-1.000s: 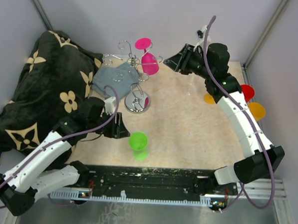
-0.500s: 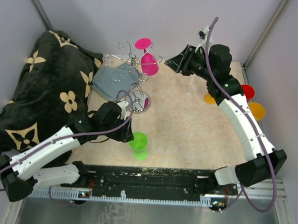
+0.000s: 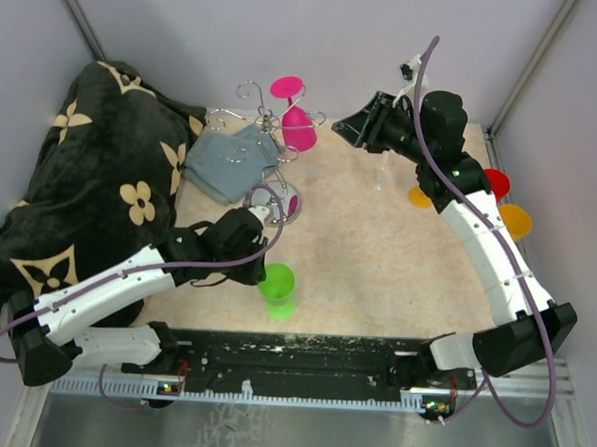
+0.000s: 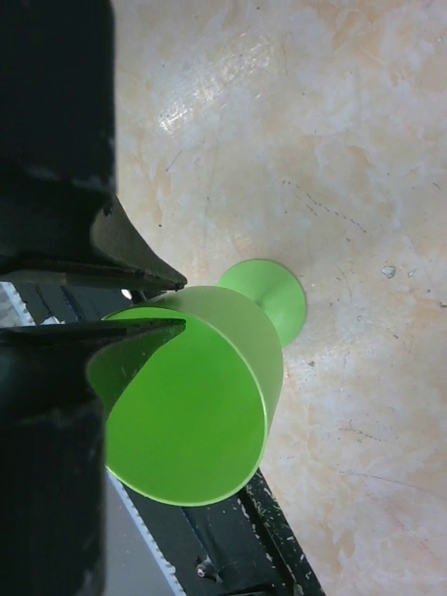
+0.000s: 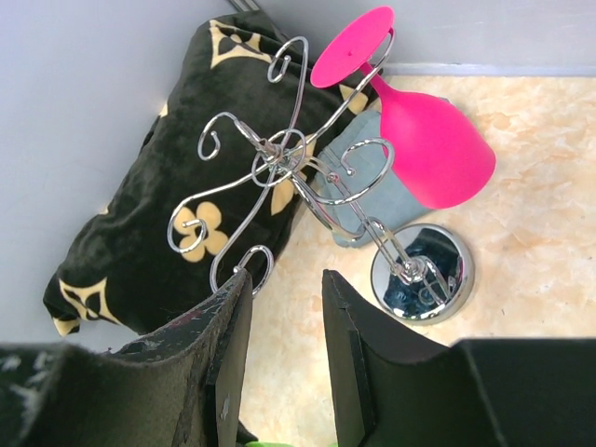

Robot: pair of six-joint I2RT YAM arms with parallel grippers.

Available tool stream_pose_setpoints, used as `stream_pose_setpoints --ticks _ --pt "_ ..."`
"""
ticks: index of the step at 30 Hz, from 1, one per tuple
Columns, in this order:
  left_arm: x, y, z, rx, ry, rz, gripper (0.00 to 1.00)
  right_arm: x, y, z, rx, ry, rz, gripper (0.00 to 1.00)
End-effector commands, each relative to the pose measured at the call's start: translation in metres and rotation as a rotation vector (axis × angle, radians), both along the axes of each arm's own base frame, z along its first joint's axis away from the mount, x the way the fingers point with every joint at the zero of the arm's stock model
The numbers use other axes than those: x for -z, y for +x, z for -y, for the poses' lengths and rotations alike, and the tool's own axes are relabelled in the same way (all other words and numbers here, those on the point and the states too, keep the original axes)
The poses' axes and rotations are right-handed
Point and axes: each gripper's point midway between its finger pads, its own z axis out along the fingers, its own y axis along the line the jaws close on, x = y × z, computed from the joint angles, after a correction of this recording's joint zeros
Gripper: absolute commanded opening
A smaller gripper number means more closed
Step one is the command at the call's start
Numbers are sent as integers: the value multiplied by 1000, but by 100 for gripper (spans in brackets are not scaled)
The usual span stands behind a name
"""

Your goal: Place the wine glass upside down on the wine glass rack

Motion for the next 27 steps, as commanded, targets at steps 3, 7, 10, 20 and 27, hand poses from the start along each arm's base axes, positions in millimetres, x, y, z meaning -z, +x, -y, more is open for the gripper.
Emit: stream_pose_setpoints --ticks 3,7,10,20,27 --pt "-14 4 3 -17 -5 36 14 -23 -8 9 17 16 79 37" --pt "-17 4 4 -16 -11 43 0 -22 -8 9 18 16 78 37" --pt "-23 4 6 -17 -25 52 0 -23 -9 10 21 15 81 37" --pt "-81 -5 15 38 -208 123 0 -23 -10 20 57 -2 102 37" --pt "-150 -12 22 117 -412 251 0 -22 -8 18 50 12 97 37"
